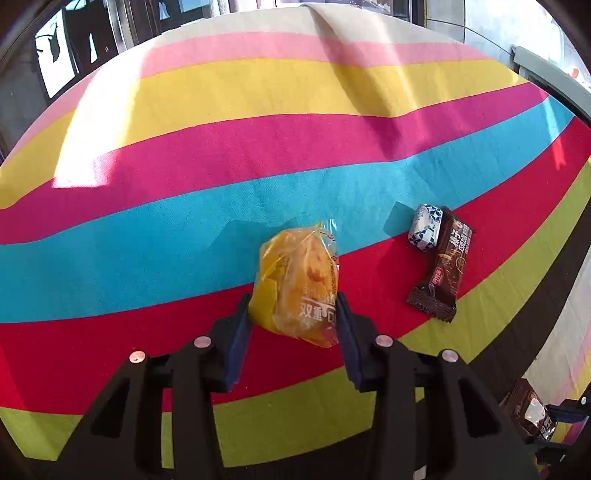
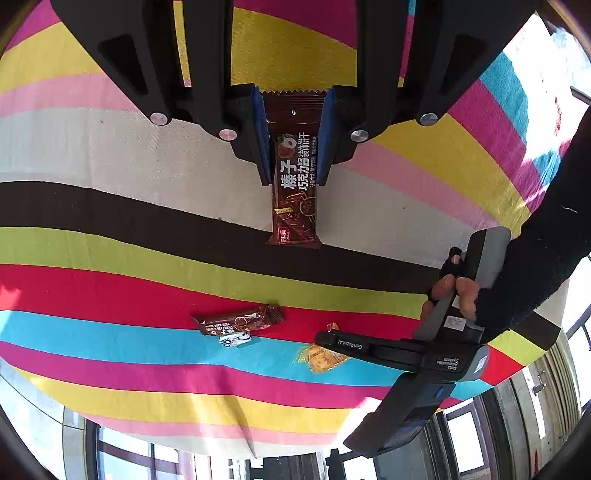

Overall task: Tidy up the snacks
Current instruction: 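Grasp another brown chocolate bar with the right tool while the left tool grasps the yellow bread bag, then carry the chocolate bar and yellow bread bag over to the white box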

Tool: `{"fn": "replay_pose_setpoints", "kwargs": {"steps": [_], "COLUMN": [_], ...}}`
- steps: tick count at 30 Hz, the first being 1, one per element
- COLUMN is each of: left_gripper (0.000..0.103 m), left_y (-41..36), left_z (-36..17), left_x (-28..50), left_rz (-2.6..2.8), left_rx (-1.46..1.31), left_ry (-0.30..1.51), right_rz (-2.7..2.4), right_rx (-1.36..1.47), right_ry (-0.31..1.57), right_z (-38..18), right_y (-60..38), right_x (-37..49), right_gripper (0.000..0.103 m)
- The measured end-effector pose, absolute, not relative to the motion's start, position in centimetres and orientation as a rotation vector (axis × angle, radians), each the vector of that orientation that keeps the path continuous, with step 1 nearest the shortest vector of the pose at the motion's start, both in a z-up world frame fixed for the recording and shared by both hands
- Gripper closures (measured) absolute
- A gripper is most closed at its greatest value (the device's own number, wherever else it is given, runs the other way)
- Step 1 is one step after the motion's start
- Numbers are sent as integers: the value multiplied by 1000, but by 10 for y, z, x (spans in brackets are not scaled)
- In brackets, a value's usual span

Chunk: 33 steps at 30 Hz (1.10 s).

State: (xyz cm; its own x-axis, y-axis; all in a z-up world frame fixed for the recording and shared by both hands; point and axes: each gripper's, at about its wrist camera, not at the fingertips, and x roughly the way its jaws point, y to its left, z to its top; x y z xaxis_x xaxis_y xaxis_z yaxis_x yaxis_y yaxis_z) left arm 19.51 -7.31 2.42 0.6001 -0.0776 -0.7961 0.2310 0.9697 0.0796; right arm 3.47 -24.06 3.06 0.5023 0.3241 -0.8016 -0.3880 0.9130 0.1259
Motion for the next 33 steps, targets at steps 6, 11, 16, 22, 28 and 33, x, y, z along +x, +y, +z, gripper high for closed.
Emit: {"fn": "replay_pose_setpoints", "kwargs": {"steps": [6,11,16,22,28,33], "left_gripper": [59,59,59,58,58,58], "left_y": [-60,-53,-43,-43,-55,-64], "left_z": [37,38,36,27,19,18], "left_x": [109,44,-12,-66,-93,-115], "left_rz": [-243,-268,-307,-358,-393,-408], "left_rx": [66,35,-52,-100,-110,-96], "left_ry": [900,877,859,864,866,856], "right_rz": [433,427,407,365,333,313], "right_rx": [-5,22,81,119,93,97], "right_ry": [961,942,938,944,923,904], "right_z": [36,47,49,43,50,56], "right_y": [-243,-236,-233,-227,-216,-215], "right_x": [22,-15,-52,-84,-112,-137], "right_gripper": [79,79,79,79,79,79]}}
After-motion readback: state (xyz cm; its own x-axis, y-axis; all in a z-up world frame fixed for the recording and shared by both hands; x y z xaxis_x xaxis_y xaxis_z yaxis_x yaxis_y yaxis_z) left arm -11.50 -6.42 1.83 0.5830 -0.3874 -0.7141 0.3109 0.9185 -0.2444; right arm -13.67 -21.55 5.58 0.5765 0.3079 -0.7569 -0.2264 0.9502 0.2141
